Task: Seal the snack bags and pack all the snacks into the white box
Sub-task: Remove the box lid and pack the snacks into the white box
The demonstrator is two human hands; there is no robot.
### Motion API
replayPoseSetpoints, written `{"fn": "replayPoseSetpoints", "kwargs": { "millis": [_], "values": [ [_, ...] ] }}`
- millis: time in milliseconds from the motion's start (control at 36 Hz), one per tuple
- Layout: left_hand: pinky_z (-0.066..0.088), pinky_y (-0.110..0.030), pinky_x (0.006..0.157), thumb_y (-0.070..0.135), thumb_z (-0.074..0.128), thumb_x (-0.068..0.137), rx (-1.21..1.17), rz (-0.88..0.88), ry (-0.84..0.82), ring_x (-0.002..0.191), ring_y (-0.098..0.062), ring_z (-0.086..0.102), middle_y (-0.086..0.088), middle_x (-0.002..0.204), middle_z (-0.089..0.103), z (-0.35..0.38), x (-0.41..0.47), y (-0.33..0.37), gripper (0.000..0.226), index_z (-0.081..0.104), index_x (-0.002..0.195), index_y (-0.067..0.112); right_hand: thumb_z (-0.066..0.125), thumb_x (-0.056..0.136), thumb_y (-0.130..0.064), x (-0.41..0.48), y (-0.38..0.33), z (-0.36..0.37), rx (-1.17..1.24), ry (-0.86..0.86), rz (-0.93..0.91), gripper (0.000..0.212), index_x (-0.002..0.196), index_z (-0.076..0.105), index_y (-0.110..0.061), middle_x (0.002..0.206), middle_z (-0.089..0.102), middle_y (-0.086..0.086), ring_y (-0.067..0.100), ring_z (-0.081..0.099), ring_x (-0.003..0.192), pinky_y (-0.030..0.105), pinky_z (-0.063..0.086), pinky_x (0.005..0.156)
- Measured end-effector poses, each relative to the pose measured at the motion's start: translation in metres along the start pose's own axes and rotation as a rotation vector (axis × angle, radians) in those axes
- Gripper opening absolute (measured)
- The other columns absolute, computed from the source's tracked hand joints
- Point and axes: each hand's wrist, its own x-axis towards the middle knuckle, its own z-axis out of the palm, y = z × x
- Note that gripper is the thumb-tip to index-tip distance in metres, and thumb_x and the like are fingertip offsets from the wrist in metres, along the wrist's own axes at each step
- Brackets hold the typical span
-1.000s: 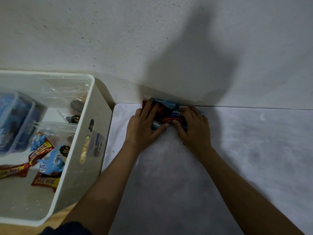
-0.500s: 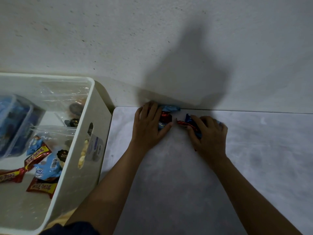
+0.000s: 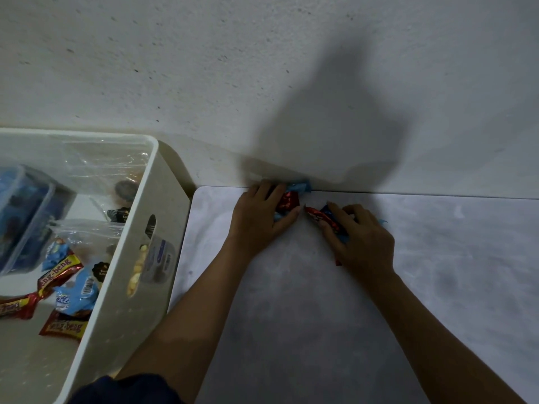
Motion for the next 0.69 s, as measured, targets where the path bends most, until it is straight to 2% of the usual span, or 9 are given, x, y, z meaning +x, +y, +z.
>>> {"fn": "replayPoseSetpoints", "kwargs": {
  "millis": [83,194,417,583,694],
  "values": [
    [0.051,-0.030,0.068,0.053,0.051,0.085,-0.041,-0.036,0.038,0.080,-0.025,0.062,-0.008,0.098,0.069,-0.001,0.001,0.004,0.049,0.066,0.105,0.011,0.043,0.091,-0.054,-0.001,0.001,0.002,-0.031,-0.001,-0.030,0.047,0.116,0.065,-0.021,0.093,0.068,0.003,0.019,0.064,0.074,0.023,0.046,0.050],
    [0.052,-0.028,0.063,0.053,0.050,0.084,-0.091,-0.093,0.039,0.078,-0.023,0.064,-0.006,0.092,0.069,-0.003,0.001,0.009,0.048,0.066,0.102,0.012,0.051,0.088,-0.050,-0.001,0.002,0.003,-0.017,0.026,-0.042,0.043,0.114,0.067,-0.020,0.091,0.068,0.004,0.019,0.063,0.071,0.024,0.046,0.049],
    [0.052,-0.028,0.051,0.045,0.056,0.081,-0.177,-0.188,0.069,0.061,-0.017,0.060,-0.003,0.075,0.066,-0.009,-0.012,0.014,0.036,0.068,0.094,0.013,0.053,0.087,-0.046,-0.005,0.004,-0.003,0.101,0.003,-0.017,0.041,0.111,0.069,-0.017,0.088,0.067,0.005,0.017,0.062,0.068,0.023,0.049,0.051],
    [0.055,-0.027,0.056,0.044,0.056,0.081,-0.229,-0.220,0.091,0.064,-0.017,0.062,-0.005,0.080,0.069,-0.014,-0.022,0.017,0.041,0.068,0.101,0.010,0.055,0.086,-0.043,-0.013,0.002,-0.010,0.149,0.038,0.049,0.039,0.109,0.070,-0.015,0.088,0.067,0.005,0.017,0.062,0.067,0.019,0.045,0.053],
    [0.054,-0.024,0.058,0.042,0.056,0.080,-0.265,-0.224,0.103,0.066,-0.017,0.062,-0.006,0.081,0.069,-0.019,-0.026,0.023,0.040,0.067,0.101,0.010,0.055,0.086,-0.042,-0.016,-0.002,-0.016,0.179,0.063,0.095,0.038,0.108,0.070,-0.015,0.088,0.068,0.005,0.017,0.063,0.067,0.021,0.047,0.051]
  ]
}}
